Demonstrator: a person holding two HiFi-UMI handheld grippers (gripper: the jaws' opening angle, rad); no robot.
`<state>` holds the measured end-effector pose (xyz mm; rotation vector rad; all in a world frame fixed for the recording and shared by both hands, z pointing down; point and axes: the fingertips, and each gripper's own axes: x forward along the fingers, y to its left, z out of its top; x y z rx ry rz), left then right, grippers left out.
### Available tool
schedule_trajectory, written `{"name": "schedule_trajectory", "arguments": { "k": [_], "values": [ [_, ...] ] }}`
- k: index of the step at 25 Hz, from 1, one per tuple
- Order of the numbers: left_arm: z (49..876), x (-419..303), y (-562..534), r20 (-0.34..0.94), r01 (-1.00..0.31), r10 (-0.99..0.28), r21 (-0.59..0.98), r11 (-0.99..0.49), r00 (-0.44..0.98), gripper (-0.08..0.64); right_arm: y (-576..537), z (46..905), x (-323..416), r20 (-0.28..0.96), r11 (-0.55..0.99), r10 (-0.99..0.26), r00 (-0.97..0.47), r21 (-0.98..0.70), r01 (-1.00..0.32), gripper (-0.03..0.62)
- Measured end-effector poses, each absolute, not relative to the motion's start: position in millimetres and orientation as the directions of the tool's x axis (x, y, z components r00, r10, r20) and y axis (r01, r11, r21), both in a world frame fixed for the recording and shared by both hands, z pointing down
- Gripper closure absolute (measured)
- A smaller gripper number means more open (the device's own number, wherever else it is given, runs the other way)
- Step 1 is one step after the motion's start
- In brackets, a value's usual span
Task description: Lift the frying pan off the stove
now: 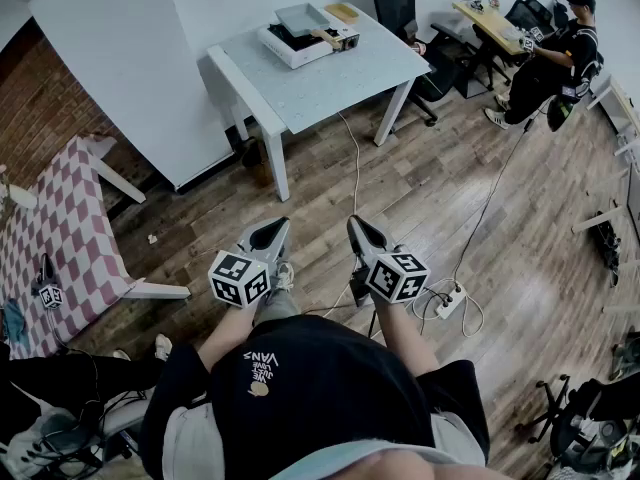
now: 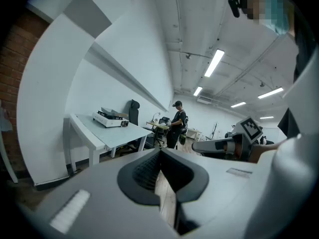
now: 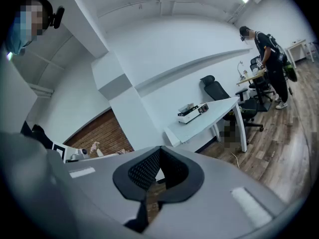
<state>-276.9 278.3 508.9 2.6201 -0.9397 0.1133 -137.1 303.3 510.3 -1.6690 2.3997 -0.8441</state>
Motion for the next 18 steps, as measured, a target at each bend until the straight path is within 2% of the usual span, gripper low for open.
{"name": "schedule_trajectory", "arguments": {
  "k": [8, 9, 11, 15, 18],
  "values": [
    [495.5, -261.1, 220.2, 0.147, -0.568, -0.551, 0.296, -0.768, 0.822, 0.55, 239.2, 485.5, -128.0, 0.173, 0.222, -0.93, -0.325, -0.44, -0.87, 0.591],
    [494.3, -260.1, 211.4, 0.141, -0.563, -0.548, 0.296, -0.771, 0.824, 0.513, 229.8, 484.6, -128.2, 0.174, 0.218, -0.931, -0.322, -0.442, -0.87, 0.574],
    [492.1, -258.6, 192.1, 0.129, -0.549, -0.538, 0.31, -0.776, 0.833, 0.362, 210.3, 483.8, -129.4, 0.171, 0.214, -0.931, -0.323, -0.462, -0.861, 0.492],
    [487.9, -263.2, 150.9, 0.118, -0.504, -0.495, 0.331, -0.798, 0.861, 0.325, 167.6, 479.9, -134.8, 0.148, 0.204, -0.937, -0.317, -0.504, -0.839, 0.445],
    [489.1, -271.8, 116.8, 0.12, -0.481, -0.47, 0.345, -0.806, 0.874, 0.325, 135.6, 482.4, -143.2, 0.156, 0.194, -0.936, -0.315, -0.518, -0.833, 0.426]
  ]
}}
